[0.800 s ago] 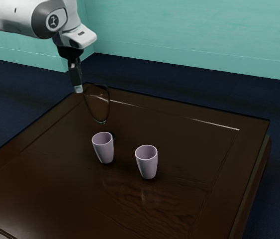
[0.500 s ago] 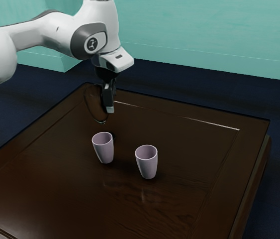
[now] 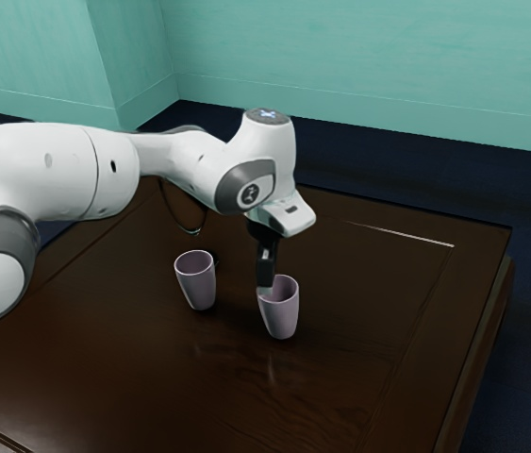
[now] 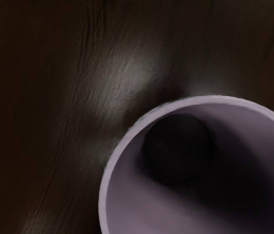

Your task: Place the right cup onto the left cup

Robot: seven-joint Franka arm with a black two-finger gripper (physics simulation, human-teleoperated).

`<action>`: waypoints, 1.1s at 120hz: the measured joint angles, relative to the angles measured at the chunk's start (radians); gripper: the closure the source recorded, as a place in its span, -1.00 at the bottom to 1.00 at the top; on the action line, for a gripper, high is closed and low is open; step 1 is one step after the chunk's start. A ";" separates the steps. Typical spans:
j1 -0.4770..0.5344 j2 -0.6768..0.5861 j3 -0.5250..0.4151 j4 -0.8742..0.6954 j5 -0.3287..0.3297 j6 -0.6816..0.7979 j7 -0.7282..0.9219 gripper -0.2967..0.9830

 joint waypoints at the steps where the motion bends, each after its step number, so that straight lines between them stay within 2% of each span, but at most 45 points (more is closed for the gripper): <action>1: 0.000 0.003 0.000 0.001 0.000 0.004 0.000 -0.54; 13: 0.003 0.038 -0.012 0.025 0.002 0.046 -0.004 -0.48; 33: 0.003 0.050 -0.016 0.022 -0.004 0.096 -0.013 0.19; 52: -0.003 0.048 -0.017 0.015 -0.010 0.120 -0.031 0.50; 92: -0.004 0.004 -0.017 -0.042 -0.010 0.161 -0.082 0.66; 109: 0.043 -0.102 -0.017 -0.110 -0.006 0.146 -0.106 0.68; 132: 0.131 -0.237 -0.013 -0.116 0.003 0.054 -0.114 0.69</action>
